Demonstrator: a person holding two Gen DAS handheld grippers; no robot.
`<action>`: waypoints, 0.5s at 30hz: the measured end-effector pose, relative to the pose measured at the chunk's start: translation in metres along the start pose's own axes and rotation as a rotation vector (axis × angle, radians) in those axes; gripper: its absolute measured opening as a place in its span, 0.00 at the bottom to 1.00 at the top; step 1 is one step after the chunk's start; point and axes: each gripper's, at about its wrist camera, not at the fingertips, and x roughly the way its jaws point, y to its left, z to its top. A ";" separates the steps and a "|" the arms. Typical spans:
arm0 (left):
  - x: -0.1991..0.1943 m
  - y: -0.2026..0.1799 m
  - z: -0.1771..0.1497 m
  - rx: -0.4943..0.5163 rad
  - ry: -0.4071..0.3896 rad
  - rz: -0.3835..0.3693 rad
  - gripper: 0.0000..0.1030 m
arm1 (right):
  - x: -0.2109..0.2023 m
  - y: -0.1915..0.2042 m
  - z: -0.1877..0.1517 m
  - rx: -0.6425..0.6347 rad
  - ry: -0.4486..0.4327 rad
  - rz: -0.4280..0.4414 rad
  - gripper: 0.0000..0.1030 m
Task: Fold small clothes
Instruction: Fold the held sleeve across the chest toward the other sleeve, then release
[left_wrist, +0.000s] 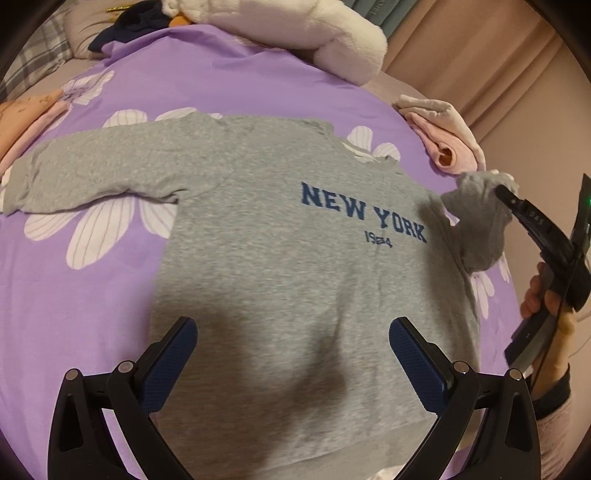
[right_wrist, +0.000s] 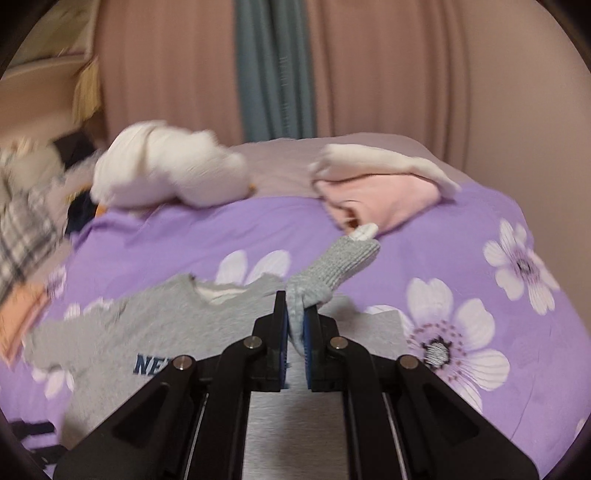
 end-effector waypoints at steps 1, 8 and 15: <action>0.001 0.003 0.000 -0.005 0.002 -0.001 1.00 | 0.003 0.010 -0.004 -0.028 0.010 0.007 0.08; 0.002 0.013 -0.002 -0.011 0.011 0.002 1.00 | 0.023 0.058 -0.047 -0.186 0.126 0.033 0.09; 0.003 0.016 -0.001 -0.006 0.011 -0.002 1.00 | 0.027 0.041 -0.084 -0.184 0.330 0.162 0.58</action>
